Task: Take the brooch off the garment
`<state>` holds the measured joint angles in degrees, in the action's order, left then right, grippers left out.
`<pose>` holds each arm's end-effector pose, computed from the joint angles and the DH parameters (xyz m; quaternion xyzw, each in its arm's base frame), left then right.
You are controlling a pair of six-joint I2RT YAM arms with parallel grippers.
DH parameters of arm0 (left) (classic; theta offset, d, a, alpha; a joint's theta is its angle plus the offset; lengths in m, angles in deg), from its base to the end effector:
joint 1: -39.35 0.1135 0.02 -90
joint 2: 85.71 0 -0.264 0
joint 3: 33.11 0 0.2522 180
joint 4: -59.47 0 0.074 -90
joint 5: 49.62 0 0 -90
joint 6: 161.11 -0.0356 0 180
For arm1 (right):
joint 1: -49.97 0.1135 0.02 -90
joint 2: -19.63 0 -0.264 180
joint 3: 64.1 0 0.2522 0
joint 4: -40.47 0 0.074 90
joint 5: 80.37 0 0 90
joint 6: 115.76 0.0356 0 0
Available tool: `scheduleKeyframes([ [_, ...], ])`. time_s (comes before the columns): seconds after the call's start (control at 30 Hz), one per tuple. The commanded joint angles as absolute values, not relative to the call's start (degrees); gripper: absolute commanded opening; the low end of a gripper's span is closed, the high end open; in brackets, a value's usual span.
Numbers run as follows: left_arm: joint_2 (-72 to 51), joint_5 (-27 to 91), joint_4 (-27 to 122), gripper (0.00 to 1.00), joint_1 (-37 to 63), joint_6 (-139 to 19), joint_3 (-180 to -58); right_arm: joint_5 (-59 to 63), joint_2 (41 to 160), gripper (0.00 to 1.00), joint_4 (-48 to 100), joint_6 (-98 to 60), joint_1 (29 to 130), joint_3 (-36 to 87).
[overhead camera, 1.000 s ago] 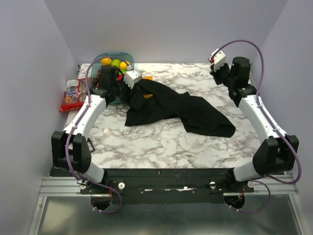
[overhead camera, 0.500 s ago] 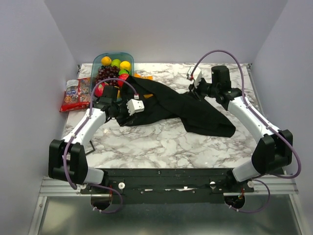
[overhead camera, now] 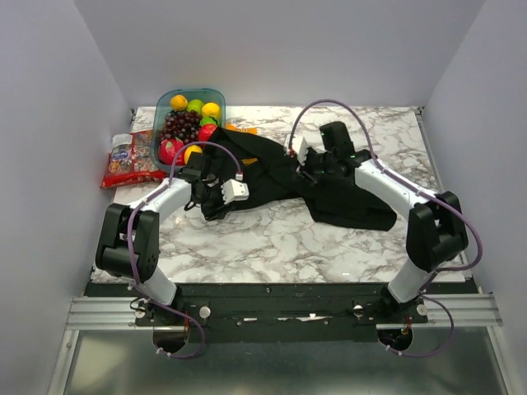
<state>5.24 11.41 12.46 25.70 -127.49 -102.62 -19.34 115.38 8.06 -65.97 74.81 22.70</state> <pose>0.2853 -0.0870 0.1875 0.5841 0.7522 -0.1629 0.2581 0.3326 0.1730 0.2675 -0.5612 0.6885 0.1726 0.4256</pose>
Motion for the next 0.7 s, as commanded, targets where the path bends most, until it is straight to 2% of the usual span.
scheduleKeyframes([
  [0.0,6.48,15.23,17.22,0.54,25.02,-129.39,-99.79,-15.78,119.91,0.50,8.96,-71.11,78.97,25.16],
  [0.2,7.53,18.93,20.75,0.46,24.76,-128.77,-98.02,-10.33,124.21,0.59,13.79,-71.91,82.66,25.42],
  [0.3,7.89,18.67,20.40,0.38,24.76,-128.59,-98.37,-8.66,125.88,0.66,15.54,-71.73,84.25,26.30],
  [0.37,8.06,18.67,19.96,0.29,24.76,-128.86,-98.46,-7.08,126.94,0.66,17.65,-71.64,85.56,26.56],
  [0.5,8.50,18.50,18.12,0.20,24.76,-129.91,-98.90,0.74,129.84,0.64,22.40,-71.73,87.24,27.35],
  [0.67,9.56,18.23,16.18,0.06,24.76,-130.09,-100.22,2.87,131.87,0.63,23.81,-73.75,87.85,27.71],
])
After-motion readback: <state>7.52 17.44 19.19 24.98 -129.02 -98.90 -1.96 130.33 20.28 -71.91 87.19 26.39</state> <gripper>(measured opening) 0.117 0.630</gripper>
